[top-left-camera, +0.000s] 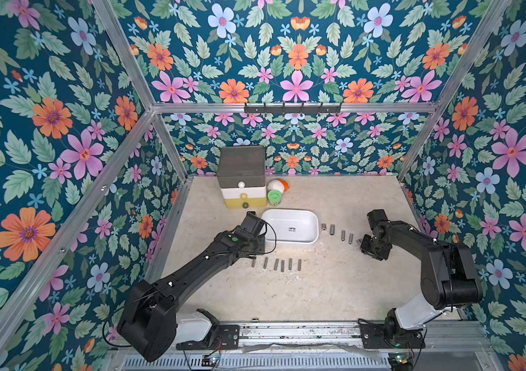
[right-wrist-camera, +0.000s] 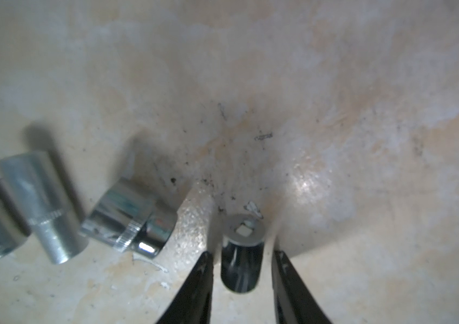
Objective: Take out the socket from the storage box
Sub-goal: Place the socket head at the center of the board.
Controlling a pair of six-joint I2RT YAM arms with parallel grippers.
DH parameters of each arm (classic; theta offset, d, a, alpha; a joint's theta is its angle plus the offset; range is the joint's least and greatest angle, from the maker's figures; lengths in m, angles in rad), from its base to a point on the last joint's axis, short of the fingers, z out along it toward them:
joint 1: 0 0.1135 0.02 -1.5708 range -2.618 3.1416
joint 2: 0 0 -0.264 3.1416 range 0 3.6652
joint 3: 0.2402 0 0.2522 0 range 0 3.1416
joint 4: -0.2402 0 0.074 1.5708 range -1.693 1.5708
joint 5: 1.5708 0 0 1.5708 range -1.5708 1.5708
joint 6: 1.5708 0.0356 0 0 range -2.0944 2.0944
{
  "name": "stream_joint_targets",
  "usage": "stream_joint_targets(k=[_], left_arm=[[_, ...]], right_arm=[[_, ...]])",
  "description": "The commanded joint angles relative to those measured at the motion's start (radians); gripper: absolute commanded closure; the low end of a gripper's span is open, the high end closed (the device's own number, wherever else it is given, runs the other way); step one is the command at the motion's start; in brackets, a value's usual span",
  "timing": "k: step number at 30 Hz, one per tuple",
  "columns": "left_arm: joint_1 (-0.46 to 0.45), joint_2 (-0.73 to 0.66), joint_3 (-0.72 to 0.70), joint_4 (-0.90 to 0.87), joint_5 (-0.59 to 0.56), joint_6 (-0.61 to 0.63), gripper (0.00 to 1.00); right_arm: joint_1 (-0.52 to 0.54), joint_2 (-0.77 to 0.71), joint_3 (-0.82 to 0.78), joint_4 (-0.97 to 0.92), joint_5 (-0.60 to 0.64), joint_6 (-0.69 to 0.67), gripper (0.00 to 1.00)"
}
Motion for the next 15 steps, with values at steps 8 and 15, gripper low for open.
stream_joint_targets(k=[8,15], left_arm=[[0.001,-0.001,0.005,-0.005,-0.004,0.005,0.49],[0.001,0.026,0.057,-0.013,0.015,0.005,0.49]], right_arm=[[0.0,-0.038,-0.004,-0.017,0.003,0.007,0.55],[0.0,-0.1,-0.009,-0.04,0.003,0.014,0.53]])
